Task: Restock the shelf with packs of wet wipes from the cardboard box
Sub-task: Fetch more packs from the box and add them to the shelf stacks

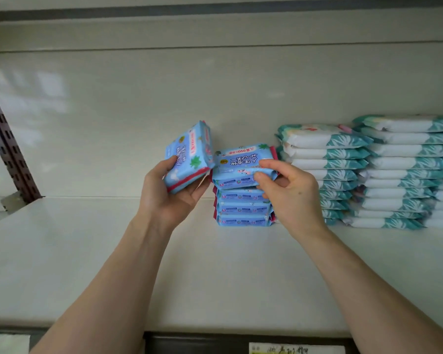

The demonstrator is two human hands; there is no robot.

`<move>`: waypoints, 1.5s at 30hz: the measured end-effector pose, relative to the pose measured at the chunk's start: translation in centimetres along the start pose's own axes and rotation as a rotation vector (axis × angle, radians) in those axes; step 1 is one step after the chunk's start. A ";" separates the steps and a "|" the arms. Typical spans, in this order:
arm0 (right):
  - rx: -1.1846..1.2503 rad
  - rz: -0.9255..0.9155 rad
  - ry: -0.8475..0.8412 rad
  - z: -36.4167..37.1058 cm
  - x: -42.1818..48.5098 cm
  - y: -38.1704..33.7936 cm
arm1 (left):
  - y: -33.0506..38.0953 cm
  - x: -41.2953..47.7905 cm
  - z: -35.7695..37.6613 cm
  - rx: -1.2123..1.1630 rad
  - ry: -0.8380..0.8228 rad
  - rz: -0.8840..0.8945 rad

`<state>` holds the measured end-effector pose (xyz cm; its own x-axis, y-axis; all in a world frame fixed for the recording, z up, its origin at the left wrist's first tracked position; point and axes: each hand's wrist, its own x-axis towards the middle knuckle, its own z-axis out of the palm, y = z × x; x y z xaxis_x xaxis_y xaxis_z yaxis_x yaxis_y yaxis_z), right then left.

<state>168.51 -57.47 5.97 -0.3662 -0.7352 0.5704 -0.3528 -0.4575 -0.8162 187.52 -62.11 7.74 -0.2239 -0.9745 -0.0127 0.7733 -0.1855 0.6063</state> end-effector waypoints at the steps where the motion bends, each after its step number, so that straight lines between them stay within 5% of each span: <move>1: -0.020 0.003 -0.007 0.0 0.1 0.1 | -0.2 -0.1 0.3 0.007 -0.030 0.001; 5: -0.081 0.005 -0.043 -0.1 0.1 0.5 | -0.7 -0.1 0.8 0.018 -0.098 0.039; 11: -0.483 -0.259 -0.045 -0.5 0.1 0.7 | -1.0 0.0 1.2 0.044 -0.147 0.101; 20: -0.839 -0.298 -0.097 -0.5 0.0 -0.1 | -1.4 -0.5 1.7 0.187 -0.038 0.143; 24: -0.441 -0.361 0.032 -0.3 -0.1 -0.6 | -1.2 -0.6 2.1 0.271 -0.084 0.180; 27: 0.045 -0.132 -0.184 0.5 -0.9 -2.2 | -1.3 -1.0 2.4 0.328 -0.142 0.193; 30: 0.264 -0.023 -0.271 1.1 -0.9 -3.1 | -1.4 -1.2 2.5 0.399 -0.210 0.214; 33: 0.326 0.004 -0.181 0.8 -0.4 -3.3 | -1.4 -1.2 2.7 0.562 -0.174 0.276; 38: 0.402 -0.002 -0.089 0.5 -0.3 -3.3 | -1.3 -1.1 2.6 0.490 -0.077 0.329; 42: 0.170 -0.152 -0.190 1.0 -0.9 -2.6 | -1.6 -1.2 2.7 0.493 -0.072 0.368; 45: 0.037 -0.293 -0.084 1.4 -0.4 -1.7 | -1.4 -1.5 3.0 0.469 -0.080 0.326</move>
<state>170.45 -57.10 6.96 -0.1808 -0.6074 0.7735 -0.4007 -0.6727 -0.6219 184.98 -60.00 9.34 -0.0767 -0.9560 0.2833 0.4680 0.2163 0.8568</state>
